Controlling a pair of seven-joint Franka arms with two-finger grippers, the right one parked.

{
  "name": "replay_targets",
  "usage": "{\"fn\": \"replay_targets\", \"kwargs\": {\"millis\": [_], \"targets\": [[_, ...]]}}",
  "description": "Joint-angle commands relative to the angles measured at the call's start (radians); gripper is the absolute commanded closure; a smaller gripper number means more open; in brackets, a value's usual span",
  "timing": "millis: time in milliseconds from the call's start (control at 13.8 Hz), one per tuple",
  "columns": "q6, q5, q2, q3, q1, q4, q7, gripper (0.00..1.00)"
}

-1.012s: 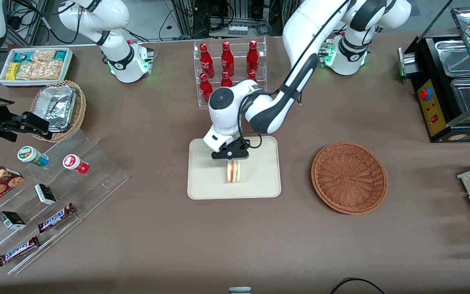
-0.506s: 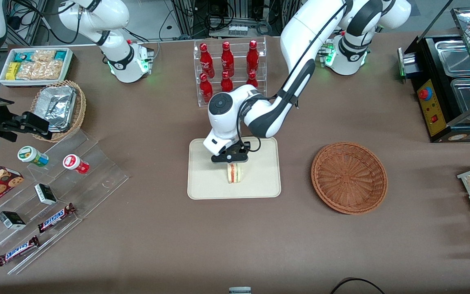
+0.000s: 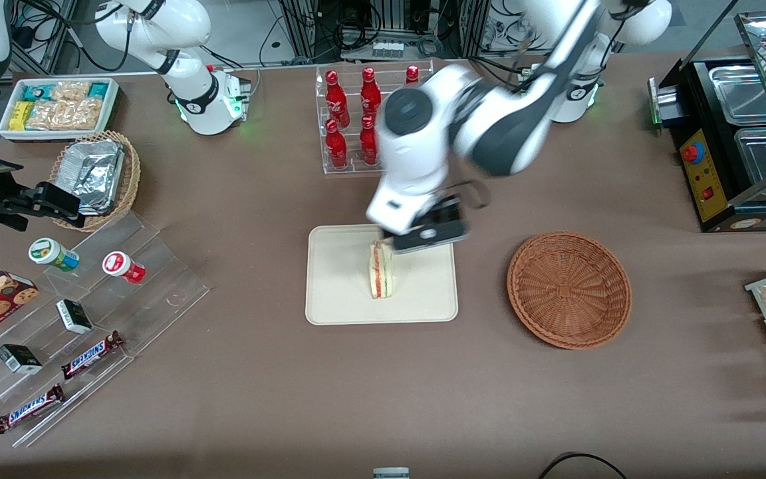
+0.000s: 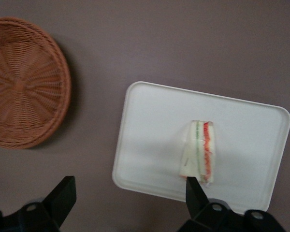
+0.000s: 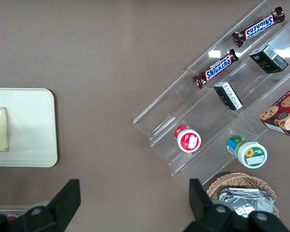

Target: Place sandwich from basket to tray

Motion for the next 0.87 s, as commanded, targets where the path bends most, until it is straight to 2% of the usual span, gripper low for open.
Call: {"fn": "replay_targets", "kwargs": {"millis": [0,361,795], "targets": [[-0.137,-0.048,-0.147,-0.007,0.109,-0.068,0.151,0.0],[-0.188,-0.052,-0.38,-0.006,0.359,-0.221,0.495,0.0],[-0.25,-0.077,-0.447,-0.004,0.583,-0.235,0.813,0.0]]}}
